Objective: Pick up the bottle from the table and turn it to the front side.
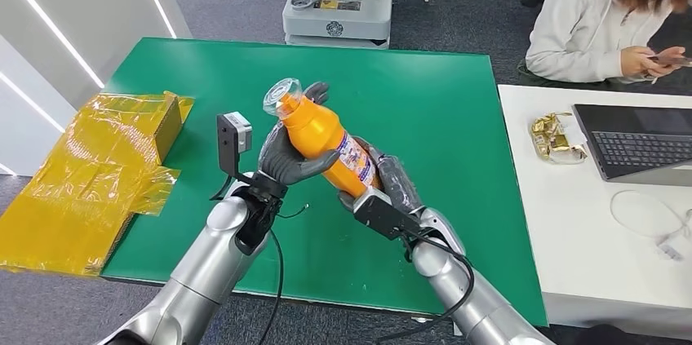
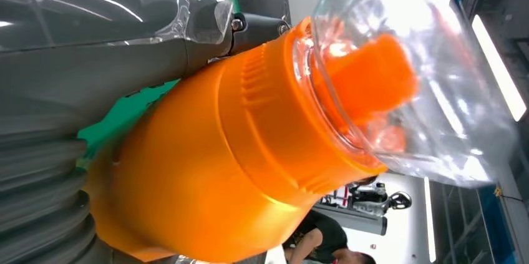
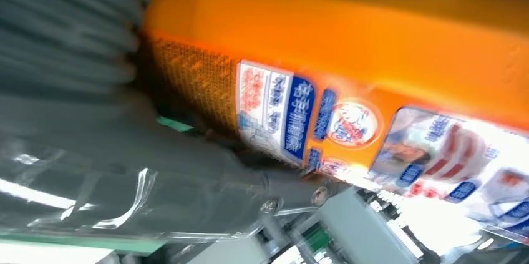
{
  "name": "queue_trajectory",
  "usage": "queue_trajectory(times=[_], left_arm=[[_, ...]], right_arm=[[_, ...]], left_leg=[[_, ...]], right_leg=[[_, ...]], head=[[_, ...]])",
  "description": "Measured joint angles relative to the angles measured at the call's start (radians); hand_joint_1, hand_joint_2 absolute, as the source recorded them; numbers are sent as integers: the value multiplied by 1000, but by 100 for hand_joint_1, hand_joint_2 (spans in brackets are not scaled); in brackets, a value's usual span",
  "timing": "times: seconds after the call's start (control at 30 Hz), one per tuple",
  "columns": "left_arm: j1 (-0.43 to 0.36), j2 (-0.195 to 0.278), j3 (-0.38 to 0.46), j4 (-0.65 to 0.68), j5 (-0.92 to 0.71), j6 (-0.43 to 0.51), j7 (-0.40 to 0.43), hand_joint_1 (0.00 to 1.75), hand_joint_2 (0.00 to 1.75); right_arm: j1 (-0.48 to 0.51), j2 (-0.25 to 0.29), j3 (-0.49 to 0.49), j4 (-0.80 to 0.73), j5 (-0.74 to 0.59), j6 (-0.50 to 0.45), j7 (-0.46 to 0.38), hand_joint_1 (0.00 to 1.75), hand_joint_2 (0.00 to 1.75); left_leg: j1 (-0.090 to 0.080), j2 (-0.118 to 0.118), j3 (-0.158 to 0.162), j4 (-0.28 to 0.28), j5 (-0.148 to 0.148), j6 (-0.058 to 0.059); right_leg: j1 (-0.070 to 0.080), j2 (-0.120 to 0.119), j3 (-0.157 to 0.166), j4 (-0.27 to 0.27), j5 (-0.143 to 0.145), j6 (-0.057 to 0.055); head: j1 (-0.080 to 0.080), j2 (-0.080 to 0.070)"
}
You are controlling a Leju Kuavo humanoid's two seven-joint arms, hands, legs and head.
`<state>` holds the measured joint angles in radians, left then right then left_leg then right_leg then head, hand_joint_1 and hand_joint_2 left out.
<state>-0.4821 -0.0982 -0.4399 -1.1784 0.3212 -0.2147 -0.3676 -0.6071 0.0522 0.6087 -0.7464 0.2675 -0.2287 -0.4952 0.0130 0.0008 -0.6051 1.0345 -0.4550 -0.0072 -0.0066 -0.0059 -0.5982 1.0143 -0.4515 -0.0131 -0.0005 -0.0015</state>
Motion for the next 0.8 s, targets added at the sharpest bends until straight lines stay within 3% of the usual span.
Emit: queue_trajectory(times=[0.23, 0.37, 0.8], left_arm=[[-15, -3, 0, 23, 14, -21, 10, 0, 175], [-18, -7, 0, 27, 53, -64, 37, 171, 175], [-14, -18, -6, 27, 141, -112, 77, 175, 175]], right_arm=[[-8, 5, 16, 22, 34, -19, 16, 175, 175], [-2, 5, 16, 22, 53, -38, 35, 175, 175], [45, -23, 7, -45, 80, -56, 54, 175, 175]], left_leg=[[0, 0, 0, 0, 0, 0], [0, 0, 0, 0, 0, 0], [0, 0, 0, 0, 0, 0]], right_leg=[[0, 0, 0, 0, 0, 0], [0, 0, 0, 0, 0, 0], [0, 0, 0, 0, 0, 0]], head=[[0, 0], [0, 0], [0, 0]])
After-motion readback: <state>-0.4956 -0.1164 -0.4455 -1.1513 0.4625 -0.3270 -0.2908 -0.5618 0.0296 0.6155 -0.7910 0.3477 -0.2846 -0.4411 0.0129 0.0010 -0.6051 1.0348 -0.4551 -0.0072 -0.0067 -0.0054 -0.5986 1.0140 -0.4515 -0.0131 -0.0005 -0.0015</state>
